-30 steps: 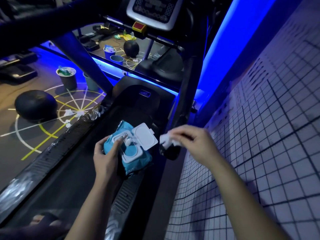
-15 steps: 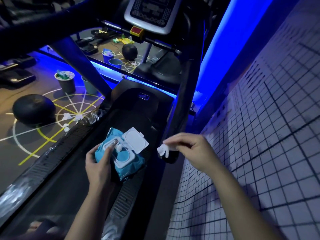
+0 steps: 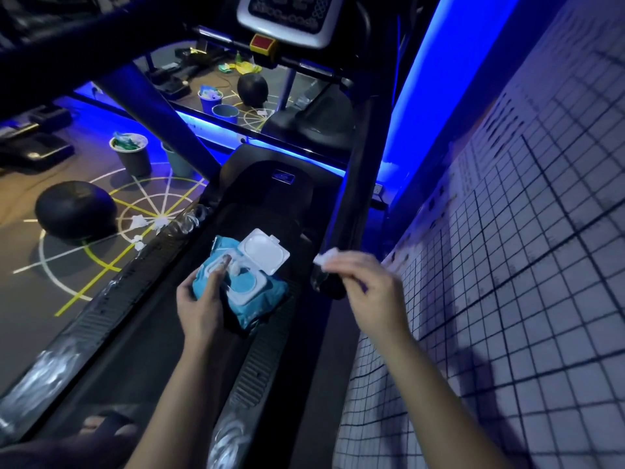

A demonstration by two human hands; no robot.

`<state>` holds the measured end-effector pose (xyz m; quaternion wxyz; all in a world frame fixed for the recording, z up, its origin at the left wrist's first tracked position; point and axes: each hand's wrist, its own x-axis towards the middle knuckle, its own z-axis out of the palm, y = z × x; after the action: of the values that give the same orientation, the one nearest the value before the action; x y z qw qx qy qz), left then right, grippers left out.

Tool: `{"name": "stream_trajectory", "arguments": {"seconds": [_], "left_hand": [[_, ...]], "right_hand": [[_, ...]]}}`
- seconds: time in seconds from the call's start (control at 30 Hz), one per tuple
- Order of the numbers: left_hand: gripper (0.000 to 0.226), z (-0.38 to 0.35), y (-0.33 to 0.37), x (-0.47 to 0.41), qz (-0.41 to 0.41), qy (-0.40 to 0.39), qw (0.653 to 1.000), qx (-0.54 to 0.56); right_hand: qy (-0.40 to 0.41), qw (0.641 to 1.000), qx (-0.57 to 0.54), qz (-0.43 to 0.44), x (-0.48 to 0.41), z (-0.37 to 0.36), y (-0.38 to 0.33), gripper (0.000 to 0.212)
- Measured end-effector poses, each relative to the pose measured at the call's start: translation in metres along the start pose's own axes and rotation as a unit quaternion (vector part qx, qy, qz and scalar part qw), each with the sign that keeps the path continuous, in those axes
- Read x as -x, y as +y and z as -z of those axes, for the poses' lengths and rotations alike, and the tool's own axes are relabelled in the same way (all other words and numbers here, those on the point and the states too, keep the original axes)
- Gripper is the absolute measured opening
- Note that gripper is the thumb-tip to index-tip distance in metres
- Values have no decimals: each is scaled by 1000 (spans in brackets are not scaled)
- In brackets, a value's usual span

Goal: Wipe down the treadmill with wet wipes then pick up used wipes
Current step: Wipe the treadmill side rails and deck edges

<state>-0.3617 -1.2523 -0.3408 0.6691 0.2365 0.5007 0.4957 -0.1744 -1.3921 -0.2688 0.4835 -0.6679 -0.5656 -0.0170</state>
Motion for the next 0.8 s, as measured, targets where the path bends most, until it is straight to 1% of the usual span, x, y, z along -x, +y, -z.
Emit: {"name": "stream_trajectory", "arguments": {"seconds": [0.07, 0.1, 0.13, 0.2, 0.23, 0.27, 0.3, 0.37, 0.4, 0.43, 0.5, 0.57, 0.63, 0.67, 0.7, 0.73, 0.8], "left_hand": [[65, -5, -1, 0, 9, -2, 1000, 15], [65, -8, 0, 2, 14, -7, 1000, 24], [65, -10, 1, 5, 21, -10, 999, 33], [63, -11, -1, 8, 29, -15, 999, 40], [62, -10, -2, 10, 32, -17, 998, 41], [61, -10, -3, 11, 37, -18, 998, 43], [61, -9, -3, 13, 41, -18, 998, 44], [60, -8, -4, 18, 39, -18, 998, 36], [58, -8, -5, 21, 37, -19, 999, 33], [57, -7, -5, 24, 37, -21, 999, 28], [55, -5, -5, 26, 39, -22, 999, 15], [53, -3, -5, 25, 35, -21, 999, 5], [55, -1, -4, 23, 33, -23, 999, 4], [55, 0, -4, 23, 28, -25, 999, 3], [56, 0, -2, 23, 23, -26, 999, 0], [56, 2, -1, 23, 16, -26, 1000, 2], [56, 3, 1, 25, 3, -23, 1000, 3]], "right_hand": [[-69, 997, -5, 36, 25, -9, -5, 31], [-73, 997, -3, 40, 32, -11, -5, 31], [-44, 999, -8, 23, 32, -9, -5, 31], [74, 994, -27, -72, 17, 1, -1, 26], [130, 982, -35, -130, 4, 9, 1, 22], [167, 969, -46, -176, -13, 15, 6, 19], [178, 958, -72, -212, -28, 18, 12, 17], [155, 944, -142, -255, -47, 13, 21, 16], [140, 942, -153, -262, -48, 6, 23, 17], [133, 947, -138, -258, -43, 0, 21, 17], [135, 964, -63, -221, -22, -6, 10, 14], [124, 977, -19, -170, 5, -7, -4, 14], [59, 990, -39, -124, 28, -10, -17, 17], [24, 992, -53, -116, 33, -10, -22, 18], [16, 990, -69, -125, 31, -8, -21, 18], [41, 983, -87, -154, 22, -5, -17, 17], [145, 951, -141, -235, -11, 3, 1, 13]]}}
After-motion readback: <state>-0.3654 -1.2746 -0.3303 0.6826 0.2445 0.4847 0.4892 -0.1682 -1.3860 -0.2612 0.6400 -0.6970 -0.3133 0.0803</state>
